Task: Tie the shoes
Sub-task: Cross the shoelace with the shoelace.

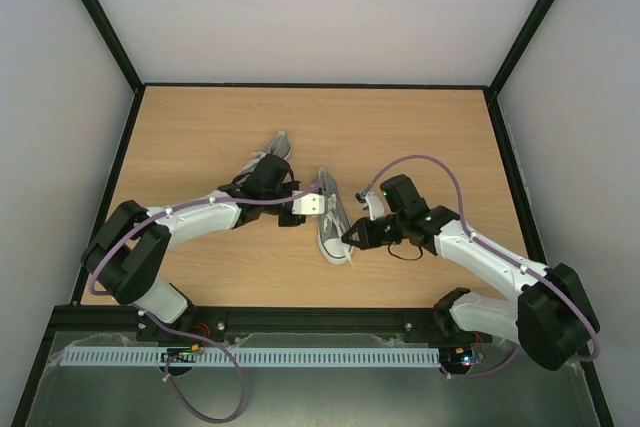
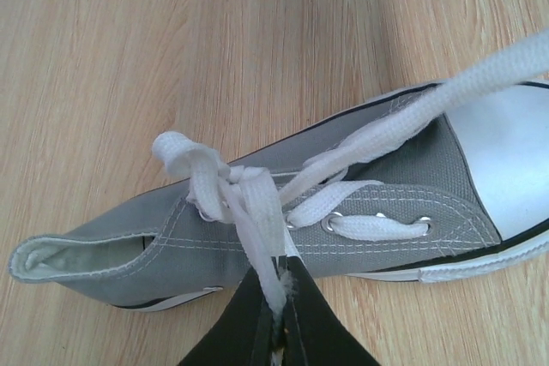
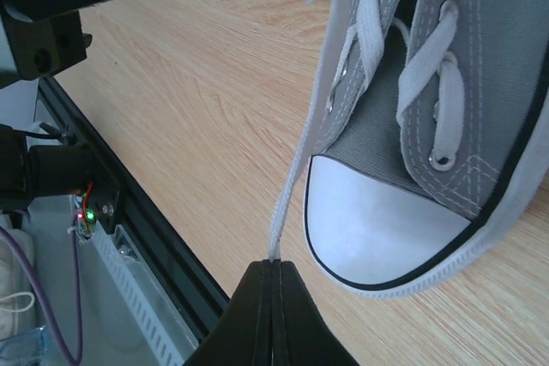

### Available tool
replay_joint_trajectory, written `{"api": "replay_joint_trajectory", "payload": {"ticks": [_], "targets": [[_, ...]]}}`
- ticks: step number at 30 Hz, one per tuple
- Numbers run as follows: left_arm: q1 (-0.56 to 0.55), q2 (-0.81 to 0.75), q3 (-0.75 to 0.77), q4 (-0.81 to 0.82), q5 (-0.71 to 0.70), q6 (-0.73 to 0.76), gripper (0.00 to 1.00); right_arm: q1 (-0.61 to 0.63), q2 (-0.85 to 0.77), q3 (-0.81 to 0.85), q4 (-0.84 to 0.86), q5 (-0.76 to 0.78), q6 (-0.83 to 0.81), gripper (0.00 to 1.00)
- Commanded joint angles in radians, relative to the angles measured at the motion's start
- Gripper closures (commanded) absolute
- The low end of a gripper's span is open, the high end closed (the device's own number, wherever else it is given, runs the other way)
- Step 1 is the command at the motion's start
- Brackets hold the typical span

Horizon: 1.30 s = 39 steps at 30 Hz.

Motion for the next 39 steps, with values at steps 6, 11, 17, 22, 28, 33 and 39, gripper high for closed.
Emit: {"api": "replay_joint_trajectory", "payload": {"ticks": [6, 11, 17, 22, 28, 33, 39], "targets": [[0.002, -0.016, 0.033, 0.012, 0.023, -0.005, 0.98, 0.126, 0.066, 0.002, 0.079, -0.069, 0.036, 0.99], [0.003, -0.012, 0.032, 0.010, 0.014, 0.014, 0.97, 0.159, 0.111, 0.038, 0.080, -0.069, 0.013, 0.99], [0.014, -0.011, 0.022, 0.005, 0.008, 0.036, 0.98, 0.161, 0.095, 0.078, -0.003, -0.061, -0.053, 0.99], [0.024, -0.012, -0.006, 0.005, -0.006, 0.084, 0.97, 0.146, 0.075, 0.092, -0.107, 0.030, -0.079, 0.99], [0.042, -0.015, -0.030, 0.005, -0.011, 0.127, 0.98, 0.026, 0.000, 0.073, -0.183, 0.117, -0.060, 0.99], [0.042, -0.022, -0.043, 0.017, -0.003, 0.136, 0.98, -0.044, -0.039, 0.059, -0.178, 0.163, -0.025, 0.99], [0.044, -0.027, -0.053, 0.021, -0.009, 0.147, 0.98, -0.066, -0.014, 0.042, -0.158, 0.182, -0.004, 0.99]]}}
